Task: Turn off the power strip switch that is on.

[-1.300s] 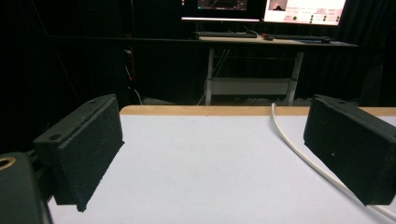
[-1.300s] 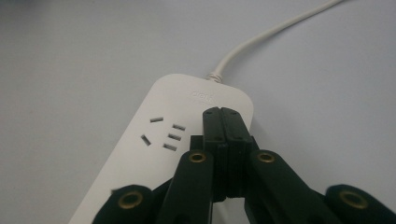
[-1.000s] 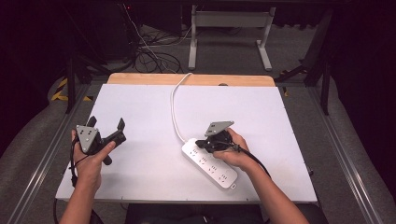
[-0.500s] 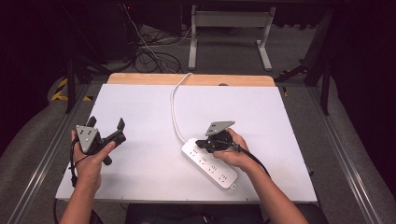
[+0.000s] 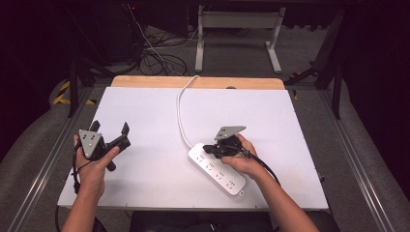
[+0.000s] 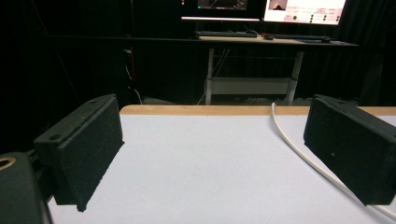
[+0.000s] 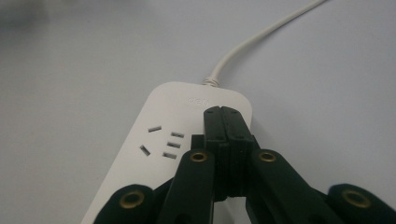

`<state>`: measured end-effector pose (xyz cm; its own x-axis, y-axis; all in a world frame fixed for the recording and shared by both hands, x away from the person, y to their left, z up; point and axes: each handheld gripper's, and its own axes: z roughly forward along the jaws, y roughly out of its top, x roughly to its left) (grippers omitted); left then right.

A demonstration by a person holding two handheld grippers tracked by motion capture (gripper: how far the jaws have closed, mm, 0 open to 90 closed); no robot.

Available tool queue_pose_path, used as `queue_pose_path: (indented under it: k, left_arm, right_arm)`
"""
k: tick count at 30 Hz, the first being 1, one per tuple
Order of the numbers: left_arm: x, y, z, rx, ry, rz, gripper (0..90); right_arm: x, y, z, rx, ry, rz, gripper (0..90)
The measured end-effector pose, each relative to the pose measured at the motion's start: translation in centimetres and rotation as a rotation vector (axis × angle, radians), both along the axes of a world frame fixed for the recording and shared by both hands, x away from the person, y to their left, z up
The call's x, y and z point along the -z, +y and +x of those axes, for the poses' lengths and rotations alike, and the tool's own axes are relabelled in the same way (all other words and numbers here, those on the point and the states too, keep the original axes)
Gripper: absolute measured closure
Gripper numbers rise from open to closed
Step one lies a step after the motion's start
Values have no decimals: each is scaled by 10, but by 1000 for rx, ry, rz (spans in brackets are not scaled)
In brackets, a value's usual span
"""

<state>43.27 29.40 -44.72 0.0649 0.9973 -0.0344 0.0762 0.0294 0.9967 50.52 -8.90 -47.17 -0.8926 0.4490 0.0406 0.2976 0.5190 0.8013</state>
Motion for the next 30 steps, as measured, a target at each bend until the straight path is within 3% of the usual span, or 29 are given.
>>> queue_pose_path:
  k: [8, 14, 30]
  left_arm:
    - [0, 1, -1, -3, 3, -4, 53]
    - [0, 1, -1, -4, 4, -5, 53]
    - [0, 1, -1, -3, 6, -5, 53]
  right_arm:
    - [0, 0, -1, 8, -2, 2, 900]
    - [-1, 3, -3, 13, -6, -27, 900]
    - [-2, 6, -6, 13, -36, -50, 900]
